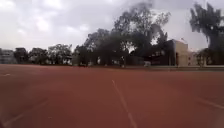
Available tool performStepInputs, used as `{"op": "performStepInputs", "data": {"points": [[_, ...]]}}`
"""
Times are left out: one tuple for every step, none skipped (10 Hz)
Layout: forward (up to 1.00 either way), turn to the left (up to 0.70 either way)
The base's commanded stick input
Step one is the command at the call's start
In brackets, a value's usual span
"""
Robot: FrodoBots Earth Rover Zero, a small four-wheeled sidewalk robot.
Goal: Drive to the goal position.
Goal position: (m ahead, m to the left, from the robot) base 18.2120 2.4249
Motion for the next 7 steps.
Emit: {"op": "performStepInputs", "data": {"points": [[0.45, 0.0], [0.45, 0.0], [0.45, 0.0], [0.45, 0.0], [0.45, 0.0], [0.45, 0.0], [0.45, 0.0]]}}
